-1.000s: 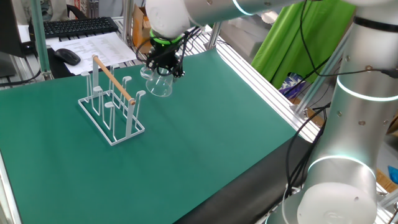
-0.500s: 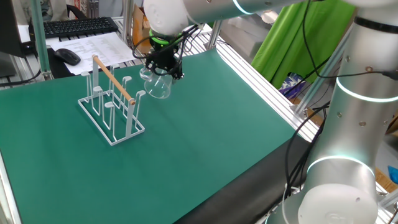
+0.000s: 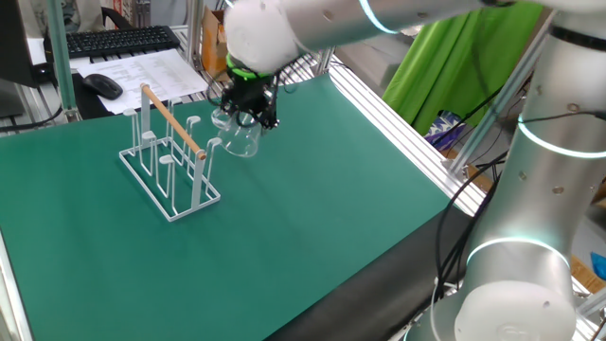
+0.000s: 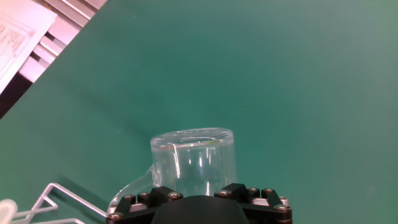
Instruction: Put the cup on the cup rack
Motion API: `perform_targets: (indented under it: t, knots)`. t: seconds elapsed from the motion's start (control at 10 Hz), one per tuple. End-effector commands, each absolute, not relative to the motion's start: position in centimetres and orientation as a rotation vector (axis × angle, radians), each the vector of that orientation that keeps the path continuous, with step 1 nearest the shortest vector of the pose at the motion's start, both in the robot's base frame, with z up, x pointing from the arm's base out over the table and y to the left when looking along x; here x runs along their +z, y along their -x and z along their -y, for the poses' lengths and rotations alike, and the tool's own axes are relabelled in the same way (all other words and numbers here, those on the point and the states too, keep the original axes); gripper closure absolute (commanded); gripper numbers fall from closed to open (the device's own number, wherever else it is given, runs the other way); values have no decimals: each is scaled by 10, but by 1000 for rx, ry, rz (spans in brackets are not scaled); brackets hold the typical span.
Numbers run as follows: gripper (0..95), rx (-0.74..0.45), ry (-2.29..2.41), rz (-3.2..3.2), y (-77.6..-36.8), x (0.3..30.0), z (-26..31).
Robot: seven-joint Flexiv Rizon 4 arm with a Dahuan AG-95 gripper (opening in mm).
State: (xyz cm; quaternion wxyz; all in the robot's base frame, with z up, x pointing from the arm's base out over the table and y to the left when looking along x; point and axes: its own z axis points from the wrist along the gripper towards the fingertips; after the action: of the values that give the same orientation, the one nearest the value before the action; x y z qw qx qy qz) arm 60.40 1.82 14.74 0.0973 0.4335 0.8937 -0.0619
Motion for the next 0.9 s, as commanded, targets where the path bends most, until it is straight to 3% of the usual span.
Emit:
perform_targets:
  t: [0.1, 0.9]
  knots:
    - [950, -153, -1317, -2598, -605, 143, -21]
    - [950, -104, -1448, -2487, -606, 134, -27]
